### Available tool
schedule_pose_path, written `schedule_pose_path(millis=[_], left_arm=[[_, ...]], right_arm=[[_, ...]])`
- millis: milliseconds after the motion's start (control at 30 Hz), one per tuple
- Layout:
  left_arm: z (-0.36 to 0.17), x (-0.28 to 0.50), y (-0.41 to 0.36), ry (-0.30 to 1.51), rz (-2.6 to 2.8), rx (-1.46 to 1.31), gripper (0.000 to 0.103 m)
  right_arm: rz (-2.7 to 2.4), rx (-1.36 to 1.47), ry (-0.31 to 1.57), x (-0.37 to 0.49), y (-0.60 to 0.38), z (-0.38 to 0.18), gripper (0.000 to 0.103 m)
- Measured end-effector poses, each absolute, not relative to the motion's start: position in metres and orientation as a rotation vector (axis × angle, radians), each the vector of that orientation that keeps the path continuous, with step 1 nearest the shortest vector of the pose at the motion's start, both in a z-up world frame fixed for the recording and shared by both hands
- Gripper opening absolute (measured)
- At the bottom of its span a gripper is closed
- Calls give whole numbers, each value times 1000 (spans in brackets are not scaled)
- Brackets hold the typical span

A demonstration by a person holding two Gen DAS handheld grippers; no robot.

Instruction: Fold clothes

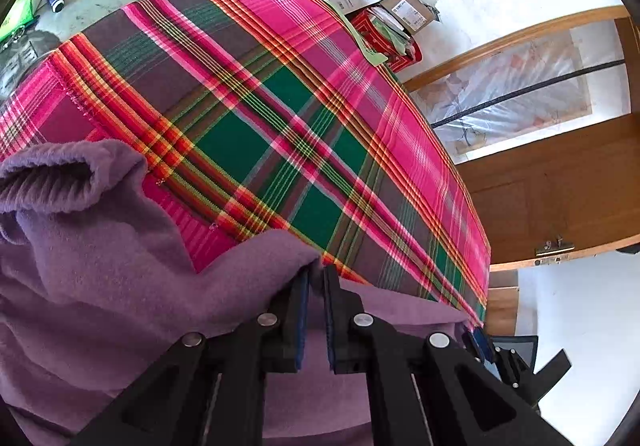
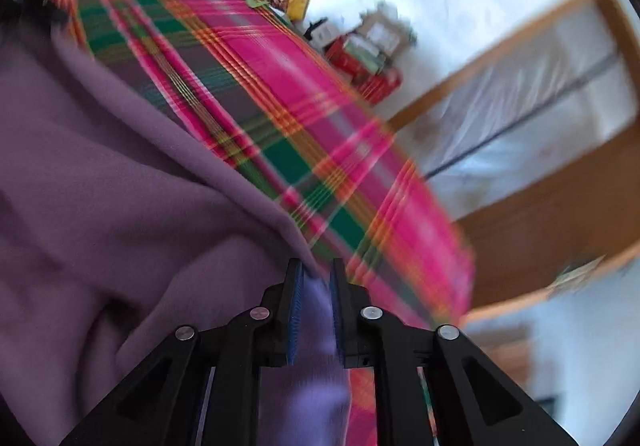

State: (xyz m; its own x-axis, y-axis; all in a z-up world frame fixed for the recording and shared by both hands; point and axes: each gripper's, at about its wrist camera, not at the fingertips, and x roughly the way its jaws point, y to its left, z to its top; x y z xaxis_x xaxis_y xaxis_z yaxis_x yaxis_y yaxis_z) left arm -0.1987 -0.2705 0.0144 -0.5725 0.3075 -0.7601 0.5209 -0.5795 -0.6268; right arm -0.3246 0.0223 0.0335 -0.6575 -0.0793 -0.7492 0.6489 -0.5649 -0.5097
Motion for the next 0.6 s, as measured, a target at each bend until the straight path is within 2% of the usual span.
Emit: schedule_pose_path(millis=[133,400,467,533,600], left_arm=[[15,-194,-270,1360,-2303,1373,11],[16,-176,-269,1324,-2317,1396,14],[19,-169,-267,1293,-2340,1398,17],[21,-162,-263,1268,-2360,1405,20],[27,-156,-257,1202,-2399,1421,21]], right_arm=[[-2278,1029,916,-322,55,53,14],[-2337,1035,733,-277,110,71,16],[-2354,1077,619,-262,135,73,16],[-2356,1146,478,-247,160,70,24],[-2346,1199,379,-232,180,65,25]])
